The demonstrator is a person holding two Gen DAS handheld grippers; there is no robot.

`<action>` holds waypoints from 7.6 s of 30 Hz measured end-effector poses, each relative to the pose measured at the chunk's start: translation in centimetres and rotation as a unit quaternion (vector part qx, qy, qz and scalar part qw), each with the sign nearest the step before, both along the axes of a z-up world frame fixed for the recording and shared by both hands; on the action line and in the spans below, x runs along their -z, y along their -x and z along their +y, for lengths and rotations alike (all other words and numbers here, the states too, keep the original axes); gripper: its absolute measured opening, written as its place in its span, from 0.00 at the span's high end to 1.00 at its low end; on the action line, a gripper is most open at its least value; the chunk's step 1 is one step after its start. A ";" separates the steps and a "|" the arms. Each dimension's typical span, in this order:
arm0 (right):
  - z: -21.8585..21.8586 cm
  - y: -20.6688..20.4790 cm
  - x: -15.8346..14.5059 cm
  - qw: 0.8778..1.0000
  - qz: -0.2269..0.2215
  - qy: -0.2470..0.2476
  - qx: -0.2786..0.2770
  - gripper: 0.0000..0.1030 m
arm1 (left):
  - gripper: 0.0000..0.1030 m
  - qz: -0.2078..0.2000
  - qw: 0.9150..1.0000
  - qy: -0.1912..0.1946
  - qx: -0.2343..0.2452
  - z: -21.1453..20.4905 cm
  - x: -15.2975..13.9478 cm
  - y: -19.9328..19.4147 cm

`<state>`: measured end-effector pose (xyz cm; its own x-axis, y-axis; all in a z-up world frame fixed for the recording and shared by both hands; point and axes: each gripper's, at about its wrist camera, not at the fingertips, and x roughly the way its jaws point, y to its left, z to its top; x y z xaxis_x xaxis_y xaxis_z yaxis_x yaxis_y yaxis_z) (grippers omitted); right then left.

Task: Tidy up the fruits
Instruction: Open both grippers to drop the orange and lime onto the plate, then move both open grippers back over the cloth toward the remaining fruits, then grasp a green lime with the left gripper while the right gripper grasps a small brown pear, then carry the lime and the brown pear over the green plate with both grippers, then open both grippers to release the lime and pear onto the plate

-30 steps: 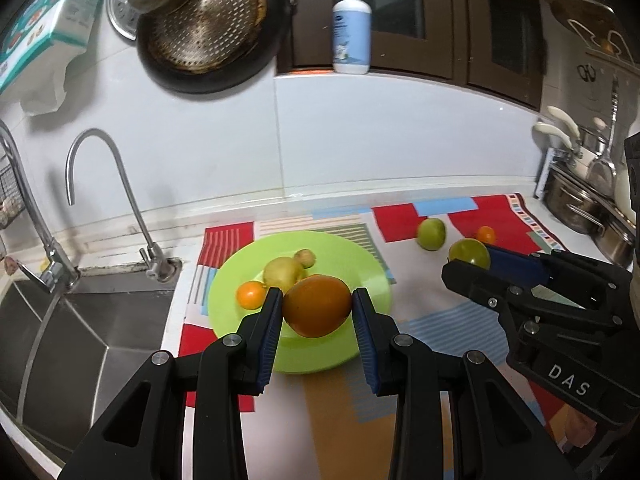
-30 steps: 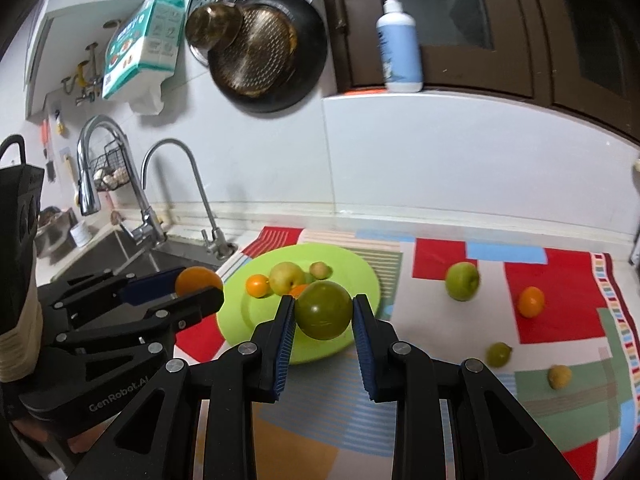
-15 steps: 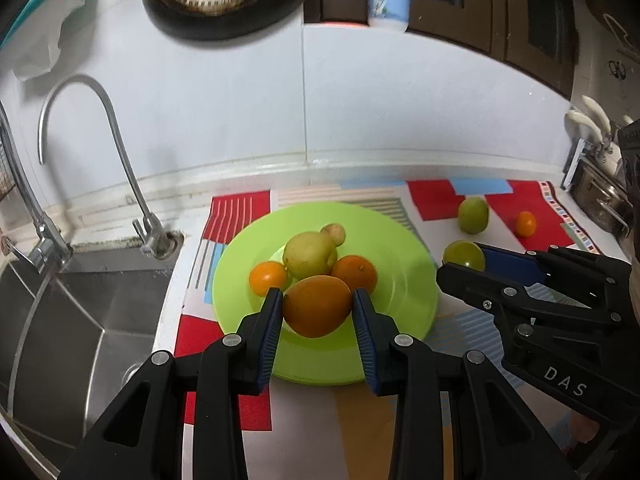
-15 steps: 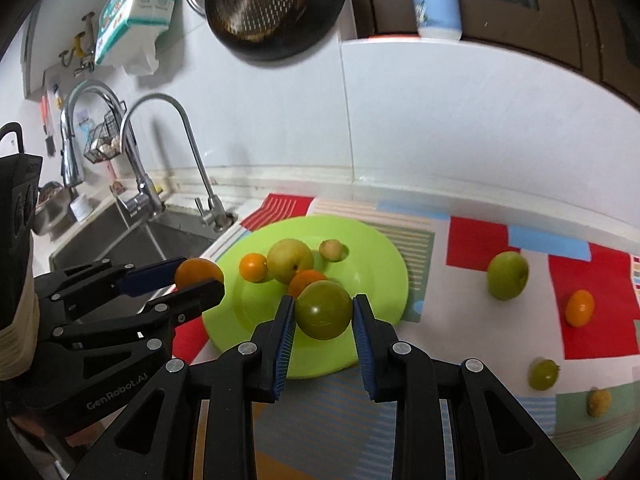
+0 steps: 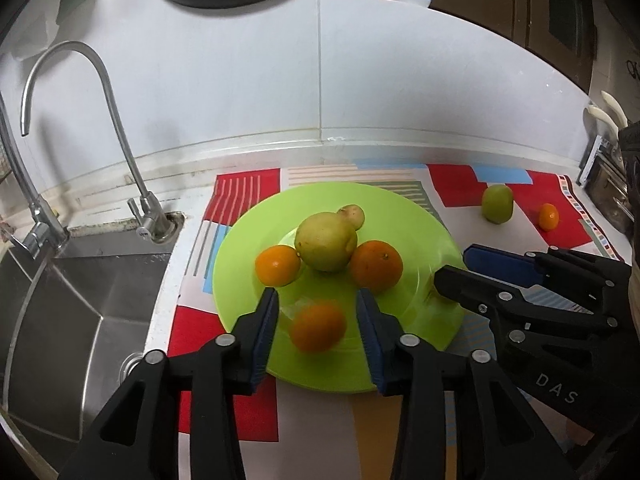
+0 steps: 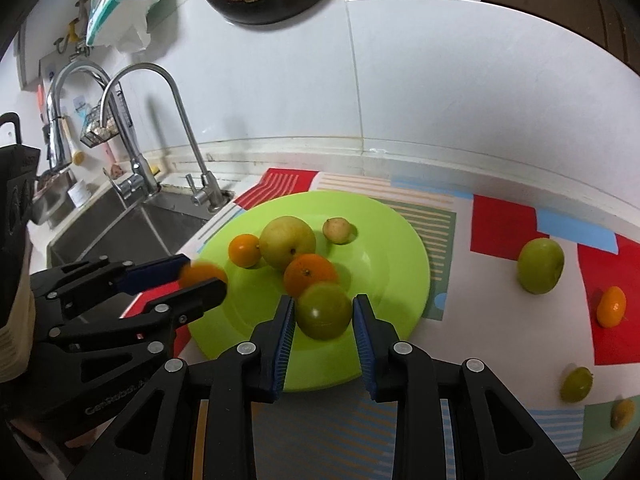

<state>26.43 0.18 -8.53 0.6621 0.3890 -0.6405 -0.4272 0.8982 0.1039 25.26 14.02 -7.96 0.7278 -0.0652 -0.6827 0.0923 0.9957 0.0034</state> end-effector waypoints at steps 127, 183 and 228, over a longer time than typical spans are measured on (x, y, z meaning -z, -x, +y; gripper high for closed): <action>-26.5 3.1 4.1 0.972 0.055 -0.024 0.227 0.72 | 0.72 0.045 0.960 -0.017 0.276 -26.5 4.2 -3.8; -11.1 13.2 -6.4 0.993 -0.080 -0.036 0.085 0.73 | 0.73 -0.085 0.992 0.023 0.087 -8.1 -6.7 11.2; -1.7 -1.9 0.2 0.999 -0.007 0.005 -0.032 0.73 | 0.72 0.011 1.000 -0.004 0.024 -3.4 1.7 0.3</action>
<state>28.30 -1.52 -8.70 0.6447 0.4240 -0.6361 -0.4845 0.8702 0.0890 24.93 10.61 -9.61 0.7088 -0.0932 -0.6992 0.1396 0.9902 0.0095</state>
